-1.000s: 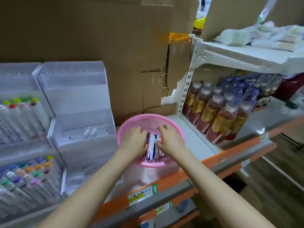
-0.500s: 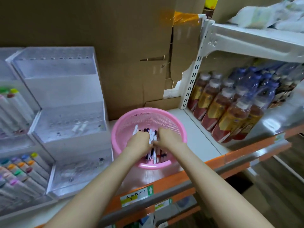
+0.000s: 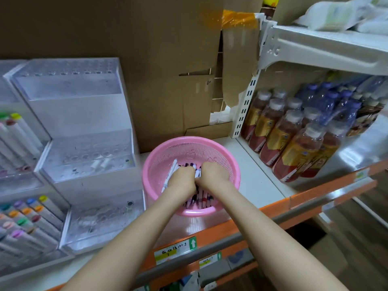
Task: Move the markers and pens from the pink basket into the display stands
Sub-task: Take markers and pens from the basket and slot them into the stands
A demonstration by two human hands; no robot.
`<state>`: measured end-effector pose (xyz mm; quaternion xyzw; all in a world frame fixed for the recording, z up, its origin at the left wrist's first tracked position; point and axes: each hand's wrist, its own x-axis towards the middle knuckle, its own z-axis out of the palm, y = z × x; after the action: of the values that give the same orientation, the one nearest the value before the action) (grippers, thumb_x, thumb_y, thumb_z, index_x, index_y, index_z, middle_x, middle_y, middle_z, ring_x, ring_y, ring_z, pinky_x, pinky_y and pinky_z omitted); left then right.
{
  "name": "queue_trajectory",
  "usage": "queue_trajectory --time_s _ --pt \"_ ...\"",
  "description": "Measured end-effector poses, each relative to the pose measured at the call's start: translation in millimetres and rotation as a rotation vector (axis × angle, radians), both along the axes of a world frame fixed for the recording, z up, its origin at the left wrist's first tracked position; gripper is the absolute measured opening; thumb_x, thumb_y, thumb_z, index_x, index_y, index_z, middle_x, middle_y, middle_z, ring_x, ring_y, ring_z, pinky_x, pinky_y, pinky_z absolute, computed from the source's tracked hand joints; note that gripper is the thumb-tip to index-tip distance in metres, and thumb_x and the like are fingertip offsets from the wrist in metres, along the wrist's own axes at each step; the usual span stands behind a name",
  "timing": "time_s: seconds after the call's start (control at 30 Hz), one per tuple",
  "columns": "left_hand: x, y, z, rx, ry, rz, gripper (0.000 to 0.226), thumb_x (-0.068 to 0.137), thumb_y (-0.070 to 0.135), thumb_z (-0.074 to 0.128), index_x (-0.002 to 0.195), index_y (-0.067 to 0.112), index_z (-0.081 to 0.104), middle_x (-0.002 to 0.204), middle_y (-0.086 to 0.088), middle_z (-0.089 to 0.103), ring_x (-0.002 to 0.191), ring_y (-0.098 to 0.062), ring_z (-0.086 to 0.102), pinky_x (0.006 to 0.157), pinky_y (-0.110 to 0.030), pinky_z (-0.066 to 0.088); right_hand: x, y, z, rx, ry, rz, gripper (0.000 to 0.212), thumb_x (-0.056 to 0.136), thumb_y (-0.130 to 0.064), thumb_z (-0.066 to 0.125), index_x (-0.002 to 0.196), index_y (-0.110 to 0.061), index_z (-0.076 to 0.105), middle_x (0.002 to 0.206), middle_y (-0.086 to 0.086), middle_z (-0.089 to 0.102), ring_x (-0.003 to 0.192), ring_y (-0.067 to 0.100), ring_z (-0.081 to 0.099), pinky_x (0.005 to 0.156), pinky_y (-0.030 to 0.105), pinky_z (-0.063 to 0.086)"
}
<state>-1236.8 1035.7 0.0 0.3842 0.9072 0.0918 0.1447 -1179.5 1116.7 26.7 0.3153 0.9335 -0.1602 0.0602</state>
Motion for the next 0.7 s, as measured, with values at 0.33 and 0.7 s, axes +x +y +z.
queue_trajectory --time_s 0.33,0.7 --pt "5.5 -14.9 23.5 0.228 -0.142 0.068 0.016 0.084 0.004 0.05 0.098 0.006 0.056 0.098 -0.02 0.063 0.104 -0.034 0.054 0.101 -0.037 0.036 2.3 2.2 -0.8 -0.203 0.251 -0.027 0.023 0.092 -0.024 0.051 0.102 -0.005 0.042 0.093 0.014 0.061 0.084 0.031 0.056 0.06 0.035 0.037" --pt "-3.4 -51.1 48.3 0.542 -0.112 0.09 0.06 0.085 -0.001 0.057 0.135 0.027 0.037 0.088 -0.006 0.064 0.065 -0.01 0.057 0.06 -0.037 0.051 11.1 -15.2 8.4 -0.251 0.701 0.223 0.037 0.09 -0.013 0.061 0.125 -0.021 0.054 0.1 0.0 0.068 0.083 0.017 0.064 0.078 0.041 0.052"
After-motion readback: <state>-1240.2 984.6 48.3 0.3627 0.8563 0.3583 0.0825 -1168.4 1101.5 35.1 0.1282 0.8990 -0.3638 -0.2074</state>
